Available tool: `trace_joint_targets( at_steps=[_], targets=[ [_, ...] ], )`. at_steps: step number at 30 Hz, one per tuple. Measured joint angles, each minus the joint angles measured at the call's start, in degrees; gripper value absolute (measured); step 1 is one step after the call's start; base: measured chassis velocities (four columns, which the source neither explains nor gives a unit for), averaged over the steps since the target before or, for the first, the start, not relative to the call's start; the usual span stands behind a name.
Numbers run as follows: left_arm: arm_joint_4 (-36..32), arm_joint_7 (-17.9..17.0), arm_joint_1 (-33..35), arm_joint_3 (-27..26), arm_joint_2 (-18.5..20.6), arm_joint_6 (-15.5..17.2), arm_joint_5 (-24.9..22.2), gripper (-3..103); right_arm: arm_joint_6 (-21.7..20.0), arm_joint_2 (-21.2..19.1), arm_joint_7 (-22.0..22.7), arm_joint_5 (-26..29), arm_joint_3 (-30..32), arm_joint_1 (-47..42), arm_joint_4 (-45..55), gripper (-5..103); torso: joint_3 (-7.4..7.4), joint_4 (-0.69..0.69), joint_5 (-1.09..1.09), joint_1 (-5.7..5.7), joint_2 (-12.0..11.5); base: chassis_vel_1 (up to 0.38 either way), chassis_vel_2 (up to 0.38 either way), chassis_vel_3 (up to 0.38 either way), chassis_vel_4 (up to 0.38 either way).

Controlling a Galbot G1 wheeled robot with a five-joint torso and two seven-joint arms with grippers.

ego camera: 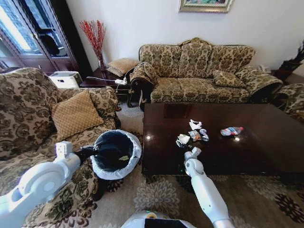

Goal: Move to the front of the table and place the trash on the table into the trash bin.

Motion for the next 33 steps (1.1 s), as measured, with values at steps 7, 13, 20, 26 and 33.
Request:
trace_joint_targets(
  at_steps=[7, 13, 20, 26, 33],
  targets=[
    [0.3, 0.1, -0.1, 0.1, 0.3, -0.2, 0.1, 0, -0.1, -0.1, 0.0, 0.9, -0.3, 0.0, 0.2, 60, 0.0, 0.0, 0.02, 0.0, 0.0, 0.0, 0.0, 0.0, 0.0],
    [0.5, 0.2, -0.1, 0.1, 0.6, -0.3, 0.1, 0, -0.1, 0.0, 0.0, 1.2, -0.5, 0.0, 0.4, 44, 0.0, 0.01, 0.02, 0.0, 0.0, 0.0, 0.0, 0.0, 0.0],
    [0.4, 0.1, -0.1, 0.3, 0.8, -0.6, 0.1, 0, -0.3, 0.0, 0.0, 1.3, -0.6, -0.4, 2.0, 24, 0.0, 0.01, 0.0, 0.0, 0.0, 0.0, 0.0, 0.0, 0.0],
    [0.3, -0.3, 0.4, -0.2, 2.6, -0.7, -0.6, 0, 0.2, 0.0, 0.0, 1.2, 0.3, -1.6, 6.6, 9, 0.01, 0.01, 0.02, 0.0, 0.0, 0.0, 0.0, 0.0, 0.0],
    [-0.1, -1.9, 0.7, -1.1, 6.1, -0.4, -3.4, 0, 1.2, 0.4, 0.0, -2.6, -2.6, -4.0, 20.9, 1, 0.0, 0.0, 0.02, 0.0, 0.0, 0.0, 0.0, 0.0, 0.0]
  ],
)
